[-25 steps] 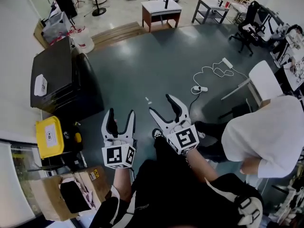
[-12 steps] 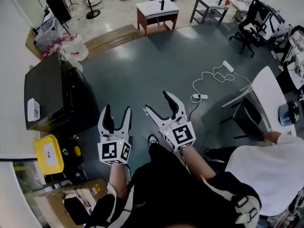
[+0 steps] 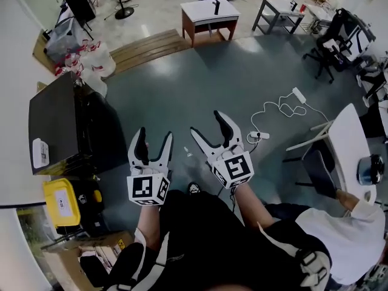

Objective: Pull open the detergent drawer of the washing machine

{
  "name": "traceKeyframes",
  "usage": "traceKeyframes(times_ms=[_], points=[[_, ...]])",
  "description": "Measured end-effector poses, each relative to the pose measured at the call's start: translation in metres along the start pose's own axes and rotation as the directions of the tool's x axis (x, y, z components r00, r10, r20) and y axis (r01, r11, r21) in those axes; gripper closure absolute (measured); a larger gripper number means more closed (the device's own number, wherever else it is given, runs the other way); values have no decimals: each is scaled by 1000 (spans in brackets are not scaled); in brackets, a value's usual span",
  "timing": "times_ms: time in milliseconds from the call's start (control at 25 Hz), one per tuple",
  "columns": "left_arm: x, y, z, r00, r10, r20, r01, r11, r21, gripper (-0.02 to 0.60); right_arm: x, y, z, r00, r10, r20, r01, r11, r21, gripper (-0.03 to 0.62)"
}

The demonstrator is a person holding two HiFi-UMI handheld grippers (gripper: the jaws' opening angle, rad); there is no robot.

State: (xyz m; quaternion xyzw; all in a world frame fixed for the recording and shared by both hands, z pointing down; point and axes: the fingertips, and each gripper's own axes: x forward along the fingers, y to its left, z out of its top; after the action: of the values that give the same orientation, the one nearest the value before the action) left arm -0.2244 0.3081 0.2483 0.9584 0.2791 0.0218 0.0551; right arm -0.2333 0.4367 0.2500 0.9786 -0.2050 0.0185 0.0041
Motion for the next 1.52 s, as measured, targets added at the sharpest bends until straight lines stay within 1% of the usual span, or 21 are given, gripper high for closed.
traceKeyframes(times_ms=[80,280,480,680,880,960,1040,1160,1240,1320,1440,1520], points=[[15,20,1,1000,17,-1,-17,1000,-2,264,24,-5,-1,1000,14,-2,-14,1000,-1,260],[60,78,-3,999,48,7,-48,998,-37,264,89,-8,-9,999,43,-28,-44,999,-21,260],[129,137,2,998,44,37,-42,998,-55,264,174,-30,-12,998,50,-41,-52,998,-43,260],[203,205,16,1000,21,19,-21,999,-41,264,280,-50,3,998,53,-25,-53,998,-20,260],[258,284,32,999,43,20,-43,999,-13,264,390,-47,16,994,108,-18,-109,994,-26,260],[270,317,35,997,72,22,-72,997,-3,264,430,-40,19,990,141,-17,-141,990,-28,260],[277,351,37,993,115,23,-114,993,-16,265,467,-28,21,982,186,-21,-187,982,-36,260],[279,398,37,982,189,26,-188,981,-39,265,518,-5,20,962,271,-33,-272,961,-41,260],[278,428,38,968,249,35,-247,968,-49,265,552,14,16,940,337,-41,-339,940,-41,260],[277,458,39,948,315,43,-312,948,-61,265,585,35,12,911,410,-46,-412,911,-38,260],[281,498,39,916,400,45,-397,916,-62,265,630,62,7,859,509,-51,-511,859,-26,260],[286,526,40,888,458,46,-456,888,-57,264,661,74,4,820,570,-53,-572,820,-17,260]])
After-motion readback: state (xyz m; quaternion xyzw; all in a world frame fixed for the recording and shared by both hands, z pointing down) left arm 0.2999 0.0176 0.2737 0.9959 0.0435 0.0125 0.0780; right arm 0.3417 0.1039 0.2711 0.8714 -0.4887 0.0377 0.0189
